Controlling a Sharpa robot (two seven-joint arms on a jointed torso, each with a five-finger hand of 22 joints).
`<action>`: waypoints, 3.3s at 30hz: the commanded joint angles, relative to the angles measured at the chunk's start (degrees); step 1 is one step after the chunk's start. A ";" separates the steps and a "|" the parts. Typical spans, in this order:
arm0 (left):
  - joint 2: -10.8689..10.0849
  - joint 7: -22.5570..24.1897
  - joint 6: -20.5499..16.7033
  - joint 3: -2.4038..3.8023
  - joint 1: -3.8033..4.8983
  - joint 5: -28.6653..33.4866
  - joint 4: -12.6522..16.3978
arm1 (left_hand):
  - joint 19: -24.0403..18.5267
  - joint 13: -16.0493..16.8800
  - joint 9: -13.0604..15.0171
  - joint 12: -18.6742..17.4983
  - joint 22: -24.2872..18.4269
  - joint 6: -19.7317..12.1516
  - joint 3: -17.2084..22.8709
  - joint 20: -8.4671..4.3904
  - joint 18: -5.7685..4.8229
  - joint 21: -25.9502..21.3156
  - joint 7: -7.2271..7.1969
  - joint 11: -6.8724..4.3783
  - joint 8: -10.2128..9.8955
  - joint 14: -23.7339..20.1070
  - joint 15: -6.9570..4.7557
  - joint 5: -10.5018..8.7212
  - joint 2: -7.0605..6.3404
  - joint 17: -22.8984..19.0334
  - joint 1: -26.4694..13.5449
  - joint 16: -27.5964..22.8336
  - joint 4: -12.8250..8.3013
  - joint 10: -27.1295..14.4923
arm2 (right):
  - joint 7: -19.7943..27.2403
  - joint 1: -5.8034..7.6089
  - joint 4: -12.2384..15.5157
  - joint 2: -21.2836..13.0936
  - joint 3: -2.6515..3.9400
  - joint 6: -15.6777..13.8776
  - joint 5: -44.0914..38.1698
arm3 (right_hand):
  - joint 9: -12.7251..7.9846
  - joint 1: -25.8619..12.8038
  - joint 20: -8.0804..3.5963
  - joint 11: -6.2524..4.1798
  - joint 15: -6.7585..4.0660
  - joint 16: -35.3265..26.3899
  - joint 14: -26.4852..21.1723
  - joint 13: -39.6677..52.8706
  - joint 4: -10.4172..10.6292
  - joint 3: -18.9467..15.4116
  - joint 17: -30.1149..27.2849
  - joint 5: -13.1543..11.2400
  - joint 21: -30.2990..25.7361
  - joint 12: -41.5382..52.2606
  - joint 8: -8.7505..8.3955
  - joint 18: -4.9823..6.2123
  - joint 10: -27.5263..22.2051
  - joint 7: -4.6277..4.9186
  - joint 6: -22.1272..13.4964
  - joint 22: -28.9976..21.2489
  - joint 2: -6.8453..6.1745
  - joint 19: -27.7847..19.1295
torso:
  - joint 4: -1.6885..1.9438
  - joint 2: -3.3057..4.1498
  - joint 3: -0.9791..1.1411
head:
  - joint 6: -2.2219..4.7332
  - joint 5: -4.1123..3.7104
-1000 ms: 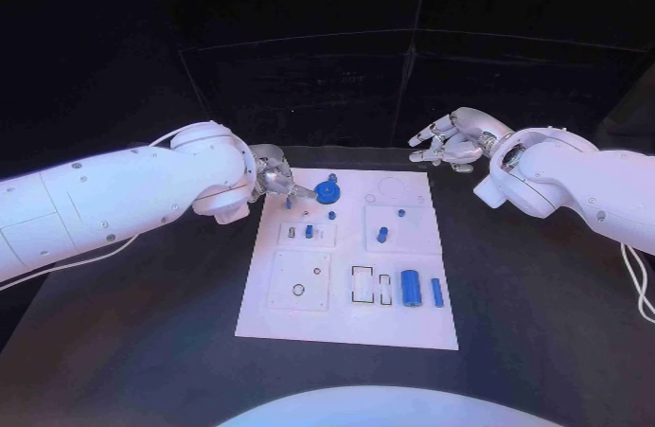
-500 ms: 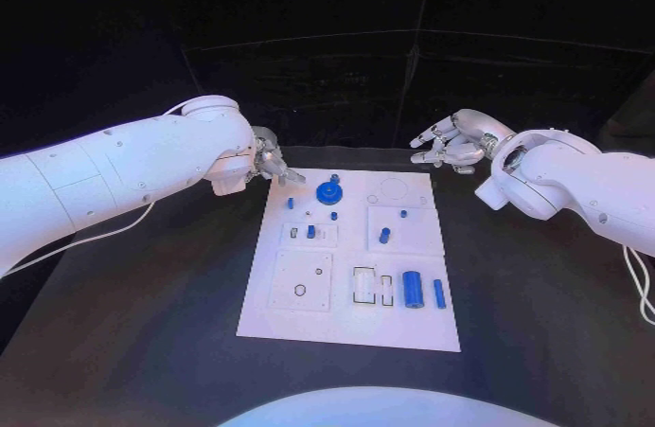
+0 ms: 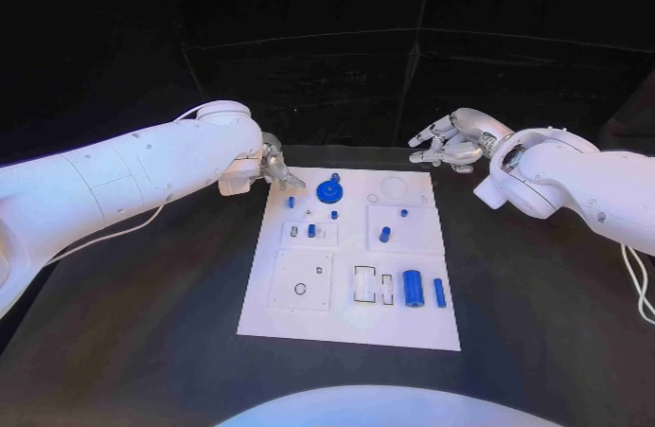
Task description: Assemble the parts on the task board
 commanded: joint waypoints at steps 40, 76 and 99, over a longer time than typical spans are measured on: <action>1.04 1.59 3.07 -0.76 -1.19 -1.47 -0.47 | 0.23 -0.03 -0.93 0.12 0.51 2.61 -1.86 0.47 -0.20 0.17 -0.44 0.07 0.61 6.04 0.17 0.13 2.18 15.06 4.98 0.19 -2.36 -0.13 | 0.22 0.11 -0.21 0.31 0.04 0.63 -0.59 | 0.03 -0.16 0.04 0.18 0.09 -0.19 1.60 -0.05 0.14 -0.30 -0.06 0.33 -0.16 -0.17 0.24 0.38 -0.40 -0.06 -0.03 -0.06 0.34 -0.55 | 0.06 -0.05 0.03 | -0.45 0.10; -4.61 5.88 -4.96 -0.77 -1.32 0.39 7.71 | 0.11 -1.49 0.44 -1.29 0.14 0.41 29.96 -0.03 -0.09 -0.68 -1.02 -0.58 3.89 6.04 -0.32 0.10 1.36 15.06 9.31 0.19 -14.89 0.00 | 0.06 0.11 -0.48 0.23 0.04 0.79 -0.40 | 0.02 -0.23 0.04 0.18 0.09 -0.30 1.59 -0.16 0.25 -0.35 -0.15 0.37 -0.20 -0.19 0.31 0.38 -0.41 -0.06 -0.08 -0.09 0.42 -0.56 | 0.13 -0.06 0.06 | -0.39 0.29; -11.55 9.23 -10.15 -1.99 -2.23 0.47 17.81 | 0.16 -2.44 0.47 -2.01 0.24 0.21 34.93 -0.01 -0.09 -0.77 -0.91 -0.57 4.53 6.04 -0.28 0.13 -2.48 15.06 9.27 0.19 -18.36 0.11 | 0.08 0.11 -0.53 0.05 0.04 0.79 -0.40 | 0.02 -0.29 0.04 0.18 0.08 -0.38 1.58 -0.19 0.34 -0.38 -0.23 0.43 -0.21 -0.17 0.36 0.37 -0.39 -0.05 -0.11 -0.07 0.49 -0.56 | -0.01 -0.09 0.04 | -0.32 0.74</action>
